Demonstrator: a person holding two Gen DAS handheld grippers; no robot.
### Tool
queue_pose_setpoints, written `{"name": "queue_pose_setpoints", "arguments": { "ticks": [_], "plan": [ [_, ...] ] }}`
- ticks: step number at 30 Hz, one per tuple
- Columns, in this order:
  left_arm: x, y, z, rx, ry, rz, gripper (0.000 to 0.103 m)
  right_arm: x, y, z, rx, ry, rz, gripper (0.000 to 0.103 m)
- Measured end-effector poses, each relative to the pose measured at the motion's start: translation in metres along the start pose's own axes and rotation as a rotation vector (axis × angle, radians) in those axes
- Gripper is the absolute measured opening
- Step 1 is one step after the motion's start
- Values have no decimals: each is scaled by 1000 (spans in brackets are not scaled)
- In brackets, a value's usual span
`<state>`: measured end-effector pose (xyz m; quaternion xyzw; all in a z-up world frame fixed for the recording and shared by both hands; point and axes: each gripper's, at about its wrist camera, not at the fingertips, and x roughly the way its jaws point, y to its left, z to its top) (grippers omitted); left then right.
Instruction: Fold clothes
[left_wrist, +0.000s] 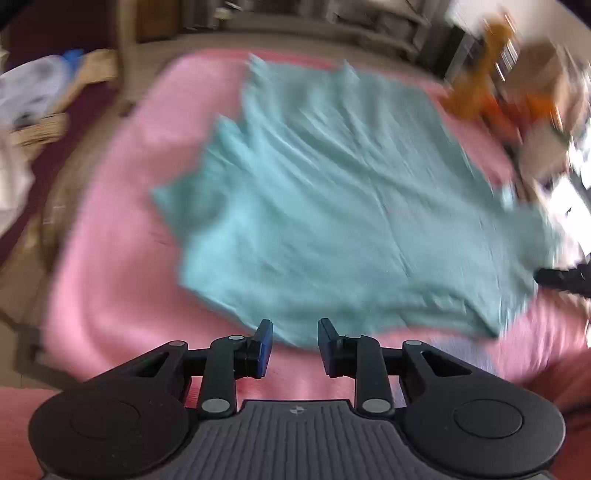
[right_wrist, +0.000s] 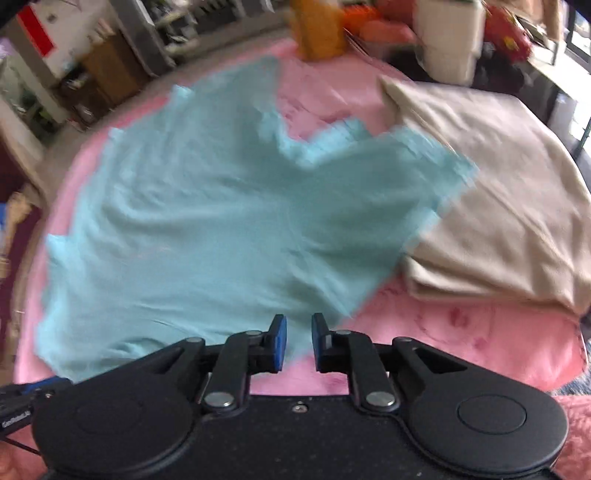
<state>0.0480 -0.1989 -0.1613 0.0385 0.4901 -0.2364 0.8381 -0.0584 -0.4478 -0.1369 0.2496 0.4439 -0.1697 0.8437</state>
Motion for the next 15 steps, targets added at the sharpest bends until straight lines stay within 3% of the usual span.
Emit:
{"name": "queue_pose_setpoints", "arguments": {
  "ticks": [6, 11, 15],
  "plan": [
    [-20, 86, 54, -263, -81, 35, 32, -47, 72, 48, -167, -190, 159, 32],
    [27, 106, 93, -362, 6, -27, 33, -41, 110, 81, -256, -234, 257, 41],
    [55, 104, 97, -378, 50, 5, 33, -13, 98, 88, -248, -225, 257, 41]
  ]
}}
